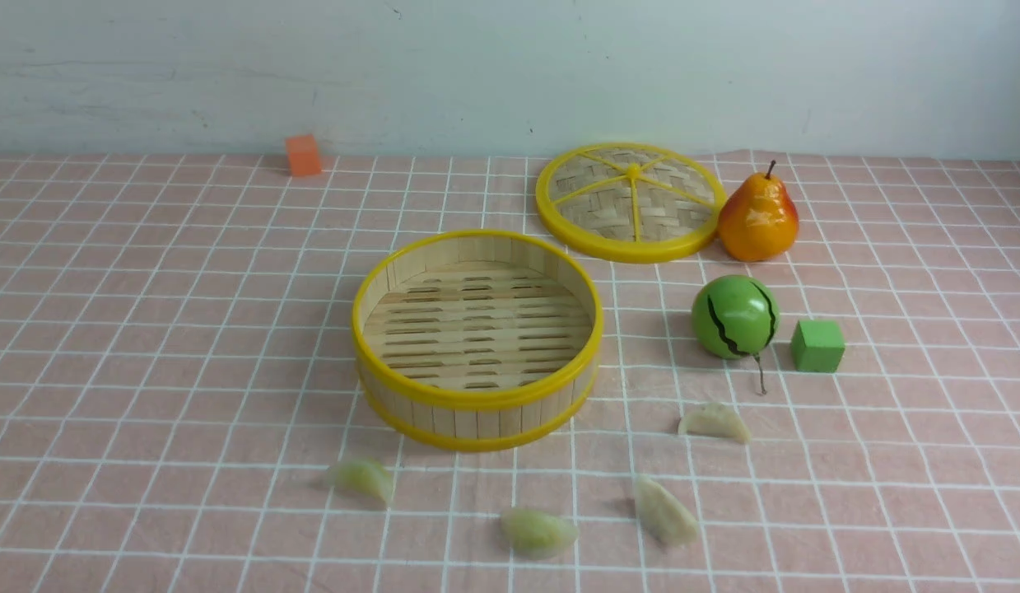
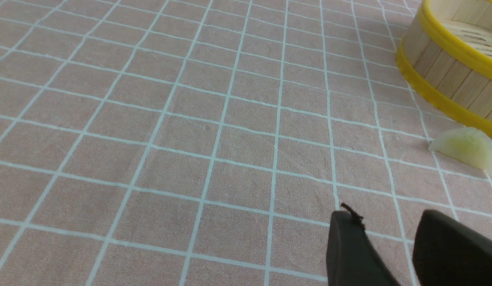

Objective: Put the dumplings into the steamer on the table with the pink tablecloth.
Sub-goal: 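Reach for and grasp a dumpling on the table with the left gripper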

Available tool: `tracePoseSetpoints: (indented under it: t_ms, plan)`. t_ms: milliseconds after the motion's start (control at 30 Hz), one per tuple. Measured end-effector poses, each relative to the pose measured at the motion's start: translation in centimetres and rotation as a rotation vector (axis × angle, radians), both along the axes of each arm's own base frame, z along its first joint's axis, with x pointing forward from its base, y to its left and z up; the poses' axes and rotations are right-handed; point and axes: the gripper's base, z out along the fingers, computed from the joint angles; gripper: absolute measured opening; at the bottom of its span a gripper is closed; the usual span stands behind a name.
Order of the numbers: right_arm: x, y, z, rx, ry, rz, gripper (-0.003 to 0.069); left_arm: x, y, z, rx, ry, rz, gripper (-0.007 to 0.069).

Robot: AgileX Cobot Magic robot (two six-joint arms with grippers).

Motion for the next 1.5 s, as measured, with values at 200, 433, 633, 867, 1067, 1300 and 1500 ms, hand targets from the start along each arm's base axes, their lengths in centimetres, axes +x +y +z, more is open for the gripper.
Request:
tracePoseSetpoints:
  t_ms: [200, 433, 633, 867, 1067, 1300, 1500]
  plan:
    - [0.00, 0.00, 0.00, 0.000, 0.000, 0.000, 0.0239, 0.00, 0.00, 0.00, 0.000, 0.000, 0.000, 0.0238]
    - [0.00, 0.00, 0.00, 0.000, 0.000, 0.000, 0.0239, 0.00, 0.00, 0.00, 0.000, 0.000, 0.000, 0.0238]
    - [0.00, 0.00, 0.00, 0.000, 0.000, 0.000, 0.0239, 0.00, 0.00, 0.00, 0.000, 0.000, 0.000, 0.0238]
    - [0.00, 0.00, 0.00, 0.000, 0.000, 0.000, 0.0239, 0.00, 0.00, 0.00, 0.000, 0.000, 0.000, 0.0237]
    - [0.00, 0.00, 0.00, 0.000, 0.000, 0.000, 0.0239, 0.00, 0.00, 0.00, 0.000, 0.000, 0.000, 0.0237]
    - [0.00, 0.00, 0.00, 0.001, 0.000, 0.000, 0.0239, 0.00, 0.00, 0.00, 0.000, 0.000, 0.000, 0.0238]
    - [0.02, 0.24, 0.01, 0.074, -0.006, 0.004, 0.0239, 0.00, 0.00, 0.00, 0.000, 0.000, 0.000, 0.0238]
